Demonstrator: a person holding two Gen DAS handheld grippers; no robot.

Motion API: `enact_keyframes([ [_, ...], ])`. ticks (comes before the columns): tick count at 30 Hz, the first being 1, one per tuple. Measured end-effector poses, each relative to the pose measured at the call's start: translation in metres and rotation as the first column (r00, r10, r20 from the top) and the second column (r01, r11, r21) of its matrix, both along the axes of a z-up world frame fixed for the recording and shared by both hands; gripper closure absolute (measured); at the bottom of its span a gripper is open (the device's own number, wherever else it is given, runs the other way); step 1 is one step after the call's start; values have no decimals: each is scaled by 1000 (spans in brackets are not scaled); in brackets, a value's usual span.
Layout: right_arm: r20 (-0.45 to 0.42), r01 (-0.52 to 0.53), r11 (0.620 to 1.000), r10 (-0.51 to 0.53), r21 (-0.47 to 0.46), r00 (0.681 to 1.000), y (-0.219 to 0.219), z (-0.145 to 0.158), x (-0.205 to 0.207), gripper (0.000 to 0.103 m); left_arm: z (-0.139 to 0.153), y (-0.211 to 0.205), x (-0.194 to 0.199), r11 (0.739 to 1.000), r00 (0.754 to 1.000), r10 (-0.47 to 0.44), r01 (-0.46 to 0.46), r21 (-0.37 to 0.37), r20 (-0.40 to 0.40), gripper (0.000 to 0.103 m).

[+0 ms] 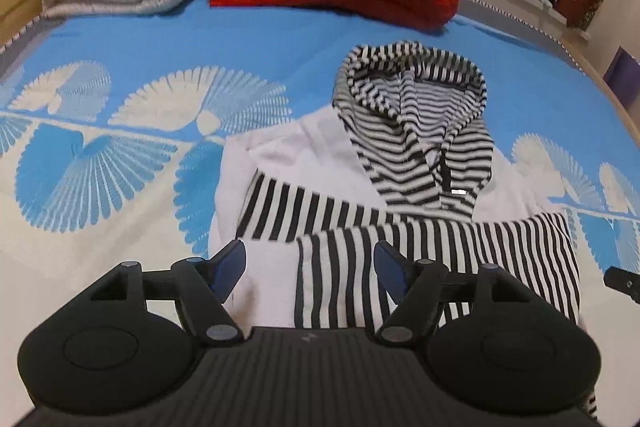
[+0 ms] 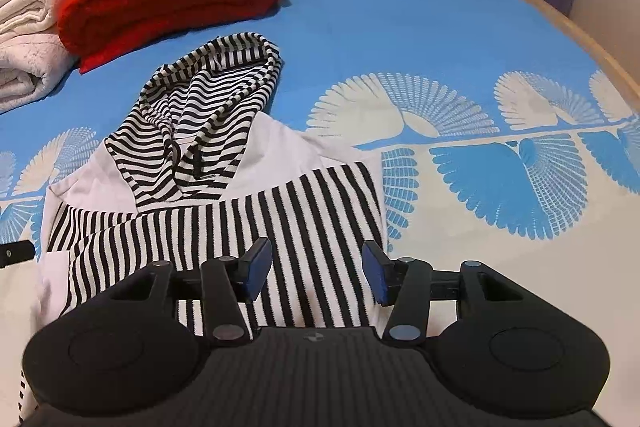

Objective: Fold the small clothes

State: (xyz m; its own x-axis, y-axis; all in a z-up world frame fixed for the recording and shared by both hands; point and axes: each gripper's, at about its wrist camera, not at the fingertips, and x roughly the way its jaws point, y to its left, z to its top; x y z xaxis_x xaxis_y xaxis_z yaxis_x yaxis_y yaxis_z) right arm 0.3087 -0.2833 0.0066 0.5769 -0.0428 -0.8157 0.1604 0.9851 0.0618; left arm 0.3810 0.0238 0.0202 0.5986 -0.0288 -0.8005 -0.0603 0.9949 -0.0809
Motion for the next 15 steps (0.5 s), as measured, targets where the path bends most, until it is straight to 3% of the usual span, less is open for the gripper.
enact_keyframes([
  [6,6,-5,1000,5,-7,1000,-11,3,-2,51,6,-9,-3,996,996,13,-20,83,84,23],
  [13,27,-13,999,14,-49,1000,-28,12,-4,51,17,4,-2,997,988,40,-48,53,151,24],
  [15,34,-20,999,22,-49,999,-32,15,-5,51,21,7,-1,999,987,28,-33,32,156,29],
])
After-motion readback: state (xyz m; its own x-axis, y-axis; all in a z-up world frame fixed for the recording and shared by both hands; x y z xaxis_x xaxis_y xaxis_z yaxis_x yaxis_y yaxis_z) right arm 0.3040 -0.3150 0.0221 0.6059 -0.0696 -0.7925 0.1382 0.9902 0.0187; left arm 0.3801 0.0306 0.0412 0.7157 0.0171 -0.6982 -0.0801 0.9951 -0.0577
